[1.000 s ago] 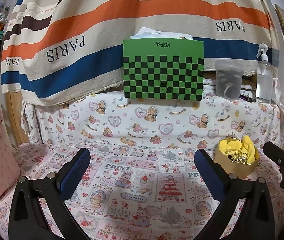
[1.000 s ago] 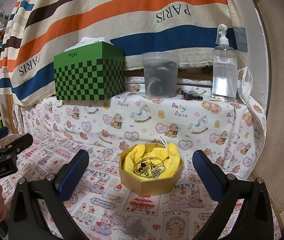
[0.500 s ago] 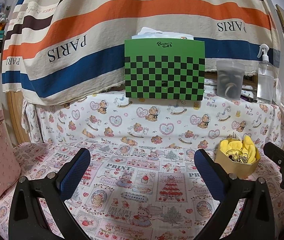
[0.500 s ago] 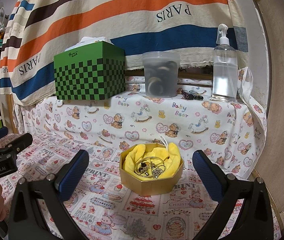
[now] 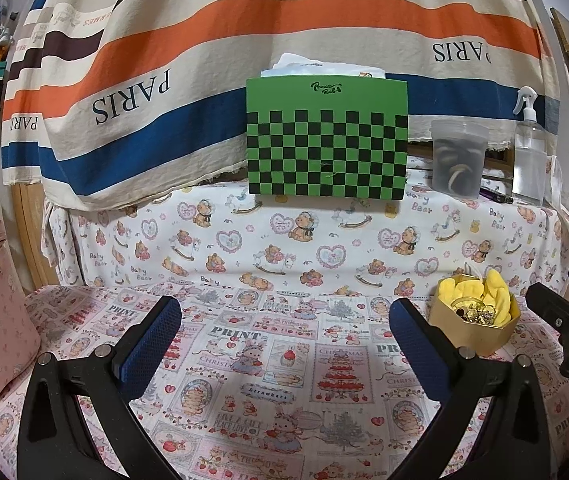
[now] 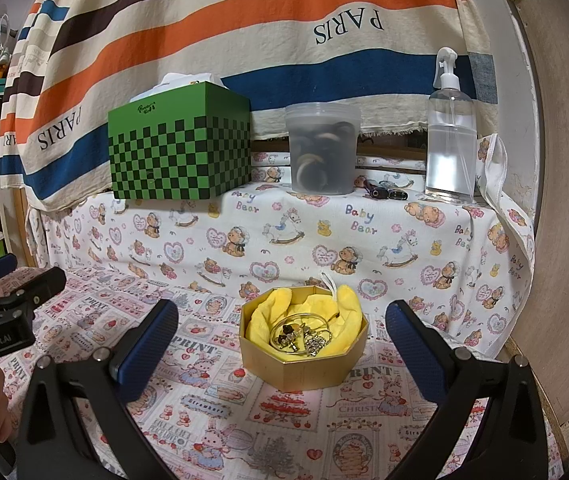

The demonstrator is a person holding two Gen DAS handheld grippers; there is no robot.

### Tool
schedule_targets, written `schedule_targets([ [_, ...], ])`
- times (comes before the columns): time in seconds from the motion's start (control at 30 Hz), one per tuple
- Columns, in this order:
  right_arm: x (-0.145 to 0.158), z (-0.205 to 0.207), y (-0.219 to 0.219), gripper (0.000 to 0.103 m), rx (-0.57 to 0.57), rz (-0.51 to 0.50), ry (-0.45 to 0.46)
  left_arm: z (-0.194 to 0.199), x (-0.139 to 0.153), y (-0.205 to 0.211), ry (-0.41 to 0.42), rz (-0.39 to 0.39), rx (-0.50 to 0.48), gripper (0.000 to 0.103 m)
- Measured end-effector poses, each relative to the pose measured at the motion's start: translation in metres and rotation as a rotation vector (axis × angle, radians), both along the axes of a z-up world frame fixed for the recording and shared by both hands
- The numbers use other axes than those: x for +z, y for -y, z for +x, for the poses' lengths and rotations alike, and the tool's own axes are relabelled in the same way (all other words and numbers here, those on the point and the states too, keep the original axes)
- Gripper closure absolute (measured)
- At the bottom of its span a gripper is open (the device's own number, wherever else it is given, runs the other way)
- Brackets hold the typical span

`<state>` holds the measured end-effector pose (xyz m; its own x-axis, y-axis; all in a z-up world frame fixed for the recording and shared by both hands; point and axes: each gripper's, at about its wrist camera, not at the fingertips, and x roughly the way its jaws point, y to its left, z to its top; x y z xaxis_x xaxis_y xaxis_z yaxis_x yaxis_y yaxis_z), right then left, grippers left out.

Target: Organize jewelry

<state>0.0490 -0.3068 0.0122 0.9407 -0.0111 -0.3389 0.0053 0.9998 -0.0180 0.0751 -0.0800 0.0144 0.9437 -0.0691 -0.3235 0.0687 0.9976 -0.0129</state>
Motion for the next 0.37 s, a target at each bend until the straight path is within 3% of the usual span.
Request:
schedule_targets([
  [0.37,-0.0024,-0.0003,-0.002,0.0,-0.005,-0.001,0.001,-0.0004,0.0,0.0006,0.003,0.001,0.002,0.0],
])
